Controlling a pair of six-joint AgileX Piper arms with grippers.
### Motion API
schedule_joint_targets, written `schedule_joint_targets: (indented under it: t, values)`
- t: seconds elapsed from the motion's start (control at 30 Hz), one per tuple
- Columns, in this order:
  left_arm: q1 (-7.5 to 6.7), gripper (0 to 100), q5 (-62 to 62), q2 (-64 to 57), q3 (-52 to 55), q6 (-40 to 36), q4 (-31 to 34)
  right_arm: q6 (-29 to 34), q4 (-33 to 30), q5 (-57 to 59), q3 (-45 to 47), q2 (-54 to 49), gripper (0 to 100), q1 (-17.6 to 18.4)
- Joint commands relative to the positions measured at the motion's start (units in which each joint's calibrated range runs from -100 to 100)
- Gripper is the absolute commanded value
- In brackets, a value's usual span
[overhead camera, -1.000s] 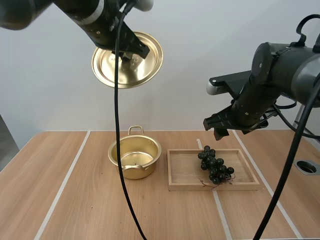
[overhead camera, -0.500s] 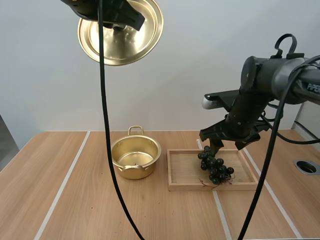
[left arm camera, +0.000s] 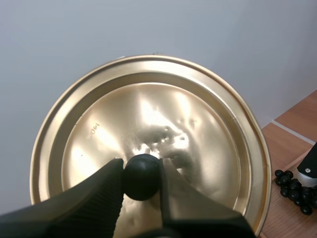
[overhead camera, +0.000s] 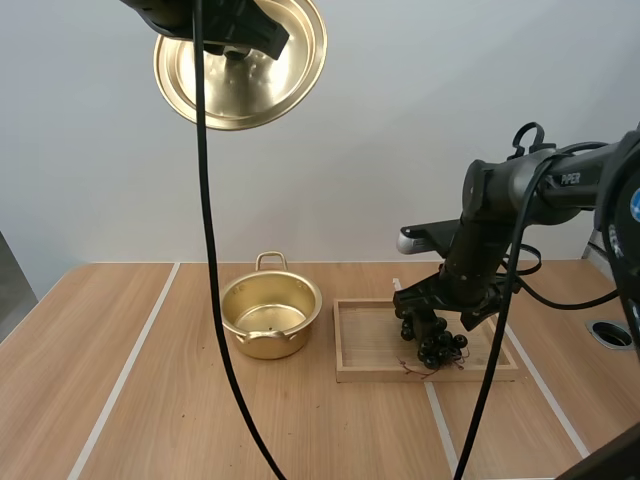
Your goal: Open the pot, put the grape inside, and close it
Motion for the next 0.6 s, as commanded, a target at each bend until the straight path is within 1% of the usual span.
schedule_joint_targets:
  t: [0.0,0.37,0.57]
  values:
    - [-0.14,0,-0.97,-0.41,-0.54,-0.32,-1.24,-0.53,-0.74,-3.51,0.98,1.93,100,0.14]
    - [-0.14,0,-1.74,-0.41,-0.54,0.09,-1.34,-0.53,-1.1,-10.62,1.12,9.5,100,0.14]
    - [-0.14,0,-2.46,-0.41,-0.54,0.86,-3.58,-0.53,-1.1,-14.22,1.12,11.78,100,0.14]
